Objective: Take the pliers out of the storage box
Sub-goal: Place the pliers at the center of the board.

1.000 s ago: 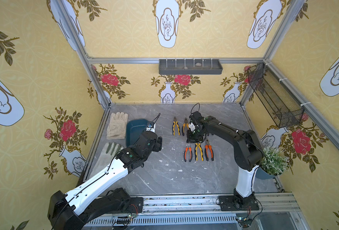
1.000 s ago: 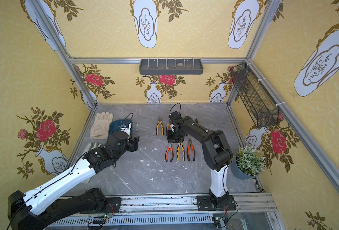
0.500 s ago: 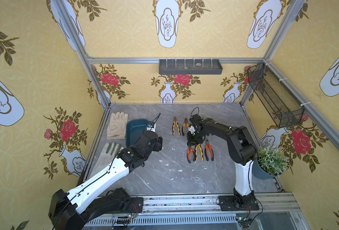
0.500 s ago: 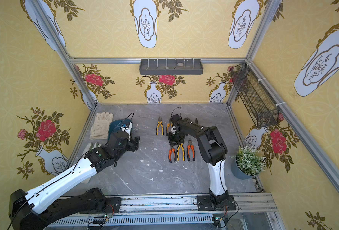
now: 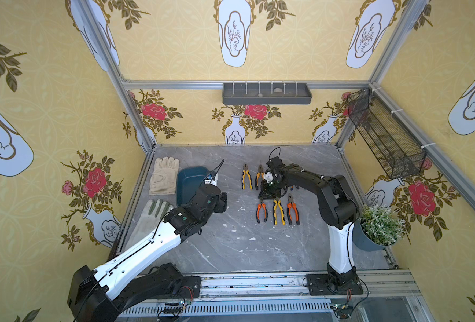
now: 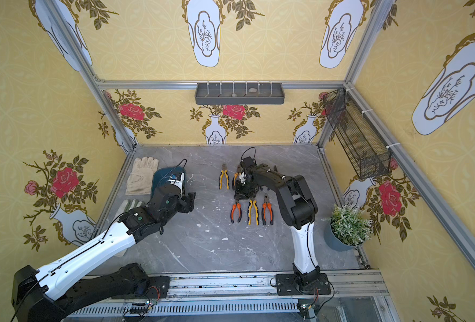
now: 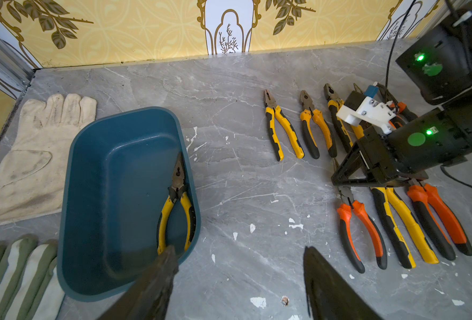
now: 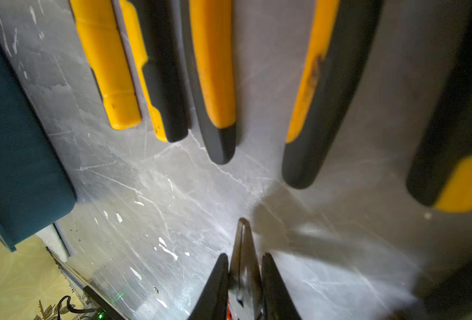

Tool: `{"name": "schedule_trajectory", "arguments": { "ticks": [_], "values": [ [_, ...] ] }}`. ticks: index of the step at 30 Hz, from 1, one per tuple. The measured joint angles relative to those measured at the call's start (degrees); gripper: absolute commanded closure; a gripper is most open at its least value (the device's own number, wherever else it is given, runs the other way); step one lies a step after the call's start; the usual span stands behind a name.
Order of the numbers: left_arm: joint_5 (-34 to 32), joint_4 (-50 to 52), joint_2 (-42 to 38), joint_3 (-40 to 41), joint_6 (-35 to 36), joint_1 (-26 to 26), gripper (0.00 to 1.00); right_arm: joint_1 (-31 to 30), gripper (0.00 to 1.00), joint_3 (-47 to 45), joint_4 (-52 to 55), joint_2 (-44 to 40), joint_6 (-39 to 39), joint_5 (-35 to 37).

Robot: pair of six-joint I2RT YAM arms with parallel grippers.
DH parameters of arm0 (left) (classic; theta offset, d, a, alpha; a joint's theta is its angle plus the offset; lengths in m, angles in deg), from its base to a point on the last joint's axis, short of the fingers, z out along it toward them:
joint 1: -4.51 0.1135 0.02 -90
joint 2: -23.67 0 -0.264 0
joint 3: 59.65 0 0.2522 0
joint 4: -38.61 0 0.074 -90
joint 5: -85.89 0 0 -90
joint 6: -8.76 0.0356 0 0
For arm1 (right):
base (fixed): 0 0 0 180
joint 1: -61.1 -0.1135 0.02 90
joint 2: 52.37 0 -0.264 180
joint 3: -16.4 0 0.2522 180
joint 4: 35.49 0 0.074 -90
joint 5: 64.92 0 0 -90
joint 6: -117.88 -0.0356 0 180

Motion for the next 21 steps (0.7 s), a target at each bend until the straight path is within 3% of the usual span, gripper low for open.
{"name": "schedule_trajectory", "arguments": {
  "ticks": [6,10,21],
  "values": [
    [0.35,0.0,-0.2,0.39,0.0,0.31,0.27,0.0,0.73,0.37,0.9,0.33,0.24,2.43],
    [0.37,-0.02,-0.26,0.52,0.0,0.52,0.27,-0.02,0.59,0.02,1.22,0.42,0.46,2.95],
    [0.55,-0.04,-0.37,1.49,-0.26,0.87,0.27,-1.88,0.55,-0.39,1.51,-0.74,1.31,6.03]
  ]
}}
